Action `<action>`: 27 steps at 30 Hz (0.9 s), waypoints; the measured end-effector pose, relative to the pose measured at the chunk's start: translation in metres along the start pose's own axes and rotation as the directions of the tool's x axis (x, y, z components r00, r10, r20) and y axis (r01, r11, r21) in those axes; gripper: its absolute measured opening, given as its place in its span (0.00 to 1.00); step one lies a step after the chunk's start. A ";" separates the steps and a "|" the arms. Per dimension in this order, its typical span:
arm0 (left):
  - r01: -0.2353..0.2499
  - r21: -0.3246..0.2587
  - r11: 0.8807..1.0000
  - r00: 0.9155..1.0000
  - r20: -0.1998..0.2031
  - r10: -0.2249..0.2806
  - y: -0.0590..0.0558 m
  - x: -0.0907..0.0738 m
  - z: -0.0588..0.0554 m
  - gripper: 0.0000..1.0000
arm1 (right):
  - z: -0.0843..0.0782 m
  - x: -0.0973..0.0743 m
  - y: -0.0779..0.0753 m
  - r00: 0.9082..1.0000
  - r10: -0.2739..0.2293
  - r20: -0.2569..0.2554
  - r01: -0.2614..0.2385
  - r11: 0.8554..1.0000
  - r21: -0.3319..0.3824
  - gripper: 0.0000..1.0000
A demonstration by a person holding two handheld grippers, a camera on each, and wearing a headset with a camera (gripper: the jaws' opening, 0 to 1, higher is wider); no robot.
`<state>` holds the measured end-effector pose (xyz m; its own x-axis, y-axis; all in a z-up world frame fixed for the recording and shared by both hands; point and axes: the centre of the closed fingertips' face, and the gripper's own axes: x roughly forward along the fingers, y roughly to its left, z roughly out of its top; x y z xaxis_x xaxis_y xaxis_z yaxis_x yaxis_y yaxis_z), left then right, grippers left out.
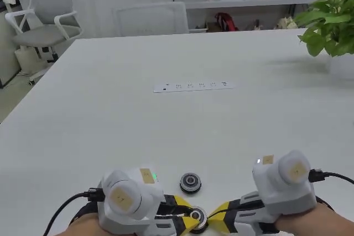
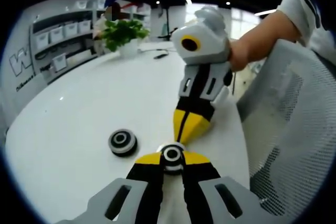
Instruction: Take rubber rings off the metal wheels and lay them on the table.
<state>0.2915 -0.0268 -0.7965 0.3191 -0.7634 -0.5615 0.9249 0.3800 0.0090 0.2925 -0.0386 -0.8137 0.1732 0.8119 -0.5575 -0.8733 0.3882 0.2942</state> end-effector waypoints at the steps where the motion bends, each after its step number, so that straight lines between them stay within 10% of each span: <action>1: -0.001 0.000 1.000 1.000 0.000 0.001 0.000 0.000 0.000 0.13 | 0.000 0.000 0.000 1.000 -0.001 0.003 0.001 1.000 0.008 0.00; 27: -0.016 -0.001 1.000 1.000 -0.008 0.016 0.000 0.001 0.000 0.13 | 0.009 -0.006 -0.001 0.997 0.011 0.071 -0.022 0.987 0.162 0.00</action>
<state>0.2919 -0.0269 -0.7971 0.3327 -0.7531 -0.5676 0.9194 0.3930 0.0175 0.2960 -0.0401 -0.8031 0.1959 0.8450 -0.4976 -0.7915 0.4358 0.4284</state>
